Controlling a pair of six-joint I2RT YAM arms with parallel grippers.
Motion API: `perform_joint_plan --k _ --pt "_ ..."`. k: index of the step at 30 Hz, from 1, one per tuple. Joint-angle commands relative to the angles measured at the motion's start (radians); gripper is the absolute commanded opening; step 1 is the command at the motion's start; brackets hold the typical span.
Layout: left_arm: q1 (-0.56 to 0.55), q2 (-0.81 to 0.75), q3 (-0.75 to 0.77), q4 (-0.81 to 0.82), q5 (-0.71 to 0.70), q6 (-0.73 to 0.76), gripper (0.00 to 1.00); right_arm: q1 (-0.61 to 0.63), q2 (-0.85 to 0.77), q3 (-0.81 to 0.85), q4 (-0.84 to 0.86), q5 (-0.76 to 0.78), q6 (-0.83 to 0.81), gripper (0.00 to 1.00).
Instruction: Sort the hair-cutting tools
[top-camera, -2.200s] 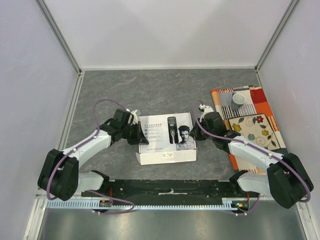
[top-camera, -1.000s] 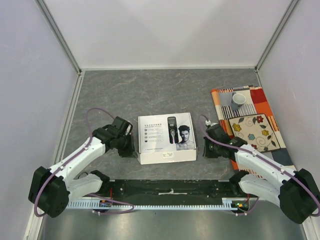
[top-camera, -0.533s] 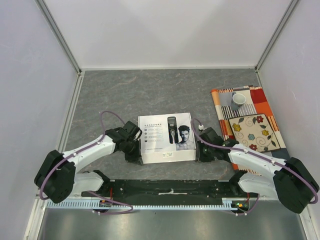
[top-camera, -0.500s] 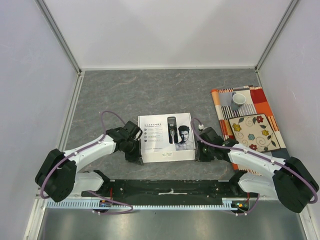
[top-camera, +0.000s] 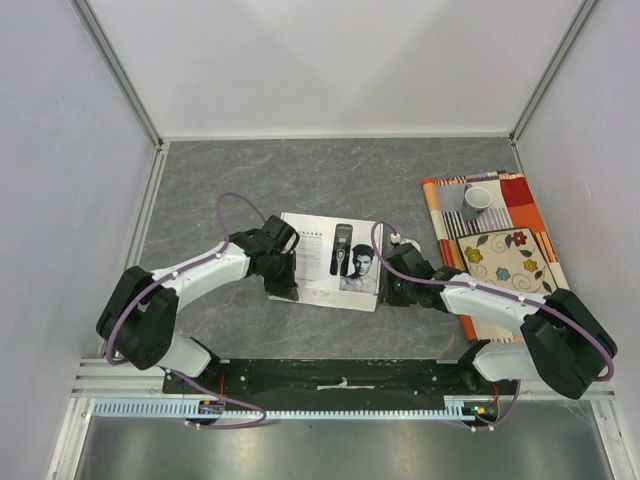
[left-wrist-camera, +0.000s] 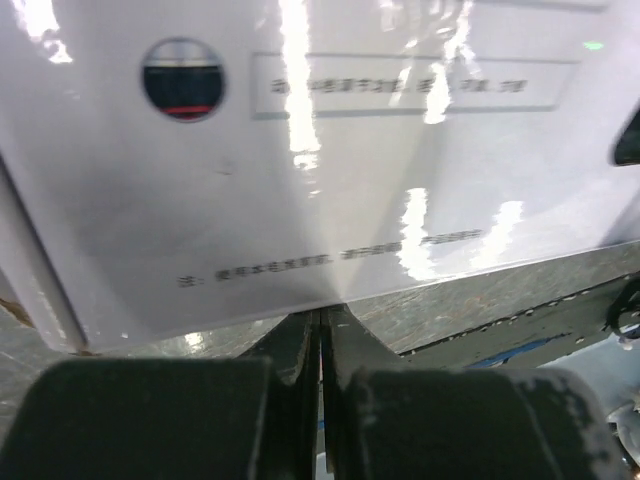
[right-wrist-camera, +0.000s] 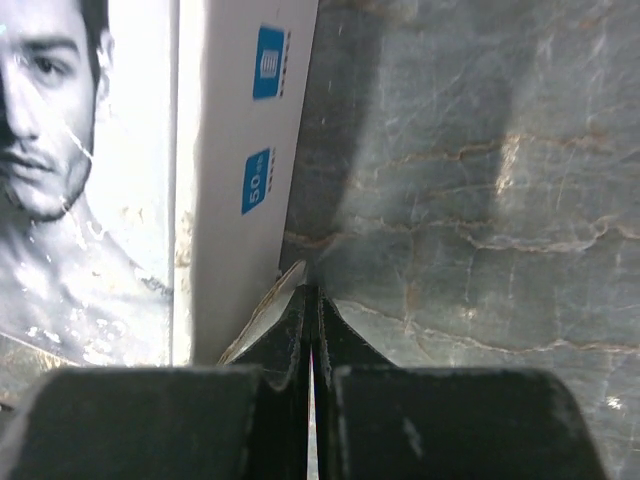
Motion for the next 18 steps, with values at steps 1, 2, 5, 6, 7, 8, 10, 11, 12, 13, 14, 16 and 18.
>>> perform_joint_plan --k 1,2,5,6,7,8,10,11,12,13,14,16,18 --pt "0.014 0.012 0.076 0.038 -0.018 0.076 0.02 0.001 0.027 0.067 0.024 0.097 -0.022 0.0" --pt "0.014 0.008 0.079 0.031 -0.012 0.077 0.02 0.001 0.024 0.084 0.013 0.105 -0.028 0.0" --pt "0.017 -0.052 0.079 0.012 -0.029 0.093 0.02 0.0 0.01 0.118 -0.039 0.163 -0.054 0.0" --pt "0.02 -0.071 0.082 -0.011 -0.037 0.096 0.02 -0.003 0.004 0.122 -0.053 0.179 -0.059 0.0" --pt "0.025 -0.089 0.083 -0.022 -0.044 0.108 0.02 -0.011 0.002 0.127 -0.058 0.185 -0.065 0.0" --pt "0.047 -0.127 0.091 -0.036 -0.044 0.112 0.02 -0.02 0.004 0.138 -0.062 0.188 -0.076 0.0" --pt "0.084 -0.158 0.105 -0.082 -0.028 0.135 0.02 -0.039 0.011 0.148 -0.07 0.185 -0.086 0.0" --pt "0.128 -0.187 0.12 -0.097 -0.029 0.145 0.02 -0.04 0.02 0.161 -0.068 0.186 -0.097 0.0" --pt "0.15 -0.204 0.129 -0.113 -0.032 0.166 0.02 -0.045 0.026 0.165 -0.07 0.189 -0.1 0.0" --pt "0.202 -0.216 0.137 -0.142 -0.052 0.177 0.02 -0.051 0.034 0.171 -0.071 0.189 -0.105 0.0" --pt "0.23 -0.226 0.154 -0.153 -0.063 0.189 0.02 -0.057 0.04 0.182 -0.073 0.191 -0.108 0.0" --pt "0.288 -0.235 0.166 -0.174 -0.086 0.23 0.02 -0.06 0.042 0.194 -0.084 0.197 -0.125 0.0" --pt "0.366 -0.217 0.177 -0.18 -0.098 0.261 0.02 -0.062 0.033 0.216 -0.116 0.202 -0.141 0.0"
